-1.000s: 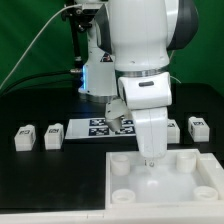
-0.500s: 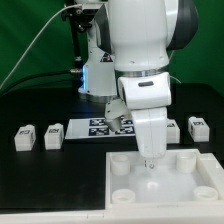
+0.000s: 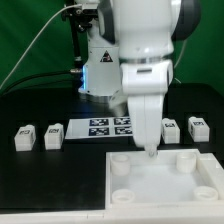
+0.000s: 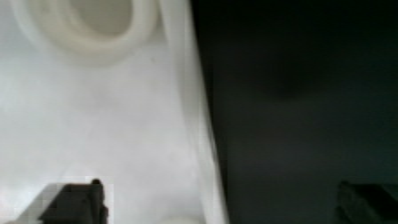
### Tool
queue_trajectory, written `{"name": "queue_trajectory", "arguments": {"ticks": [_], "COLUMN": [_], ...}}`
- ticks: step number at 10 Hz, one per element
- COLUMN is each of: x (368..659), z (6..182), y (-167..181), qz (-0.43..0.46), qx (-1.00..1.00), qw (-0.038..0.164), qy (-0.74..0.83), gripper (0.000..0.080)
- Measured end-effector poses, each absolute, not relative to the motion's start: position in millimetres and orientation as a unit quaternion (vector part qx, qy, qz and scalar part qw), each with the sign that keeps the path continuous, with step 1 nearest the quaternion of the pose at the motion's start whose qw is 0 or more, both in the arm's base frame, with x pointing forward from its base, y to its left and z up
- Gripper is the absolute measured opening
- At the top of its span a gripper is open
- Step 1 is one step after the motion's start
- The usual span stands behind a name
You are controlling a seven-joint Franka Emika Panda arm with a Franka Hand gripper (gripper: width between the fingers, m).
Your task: Assemble one leg
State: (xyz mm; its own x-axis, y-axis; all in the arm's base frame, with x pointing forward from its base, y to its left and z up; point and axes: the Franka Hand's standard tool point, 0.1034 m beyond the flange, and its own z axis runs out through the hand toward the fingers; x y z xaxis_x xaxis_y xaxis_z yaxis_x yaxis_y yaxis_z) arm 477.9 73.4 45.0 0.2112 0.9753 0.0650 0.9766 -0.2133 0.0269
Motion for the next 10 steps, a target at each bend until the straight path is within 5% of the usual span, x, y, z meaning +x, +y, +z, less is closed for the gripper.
{"name": "queue_trajectory", "arguments": {"ticks": [4,10], "x": [460.7,455.1], "z": [85.7,83.8], "y": [153.6,174.4], "qz": [-0.056,-0.046], "qx": [-0.934,-0.993], "qw": [0.017,0.050], "qy": [-0.352,-0.092], "gripper": [0.0649,0.0649]}}
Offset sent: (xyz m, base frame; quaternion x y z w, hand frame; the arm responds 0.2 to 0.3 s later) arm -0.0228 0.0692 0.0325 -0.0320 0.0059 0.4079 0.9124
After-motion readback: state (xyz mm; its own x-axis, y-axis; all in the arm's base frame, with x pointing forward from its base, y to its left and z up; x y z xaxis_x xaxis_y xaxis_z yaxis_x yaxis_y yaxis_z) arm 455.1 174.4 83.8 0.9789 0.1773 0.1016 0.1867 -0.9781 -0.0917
